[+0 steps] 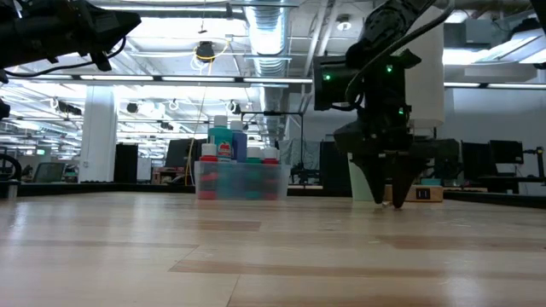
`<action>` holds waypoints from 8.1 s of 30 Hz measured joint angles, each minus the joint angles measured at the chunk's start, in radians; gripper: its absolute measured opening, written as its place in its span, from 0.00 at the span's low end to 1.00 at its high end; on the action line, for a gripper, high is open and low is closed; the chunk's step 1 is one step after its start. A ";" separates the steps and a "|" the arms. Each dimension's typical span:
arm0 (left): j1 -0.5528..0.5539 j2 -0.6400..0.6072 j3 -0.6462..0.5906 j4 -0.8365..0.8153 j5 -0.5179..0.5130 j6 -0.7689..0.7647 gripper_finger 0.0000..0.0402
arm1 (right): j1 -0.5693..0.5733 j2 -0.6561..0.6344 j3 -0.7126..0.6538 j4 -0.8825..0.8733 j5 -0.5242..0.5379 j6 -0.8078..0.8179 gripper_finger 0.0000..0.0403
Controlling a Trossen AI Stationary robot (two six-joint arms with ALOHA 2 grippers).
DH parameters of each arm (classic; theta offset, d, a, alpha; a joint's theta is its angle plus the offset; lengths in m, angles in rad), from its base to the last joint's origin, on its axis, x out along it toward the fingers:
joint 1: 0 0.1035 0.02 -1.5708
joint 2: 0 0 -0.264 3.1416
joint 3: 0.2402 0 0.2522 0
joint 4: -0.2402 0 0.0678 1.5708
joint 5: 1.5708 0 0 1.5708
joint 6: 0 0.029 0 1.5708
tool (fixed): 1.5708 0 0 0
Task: Pick & Place Paint Supplies
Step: Put the silver paintbrush into the green cup, then return to Home Position
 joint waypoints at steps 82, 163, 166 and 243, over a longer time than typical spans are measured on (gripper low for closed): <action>0.000 0.000 0.000 0.020 -0.002 0.000 0.00 | -0.038 0.327 0.316 0.671 0.127 0.765 0.43; 0.000 0.000 0.000 0.020 -0.002 0.000 0.00 | -0.237 -0.156 -0.436 1.825 0.644 -0.024 0.09; 0.000 0.000 0.000 0.020 -0.002 0.000 0.00 | -0.237 -0.157 -0.436 1.824 0.700 -0.024 0.15; 0.000 0.007 0.000 0.026 -0.001 0.000 0.00 | -0.002 -1.822 -1.105 0.850 -0.101 0.594 0.01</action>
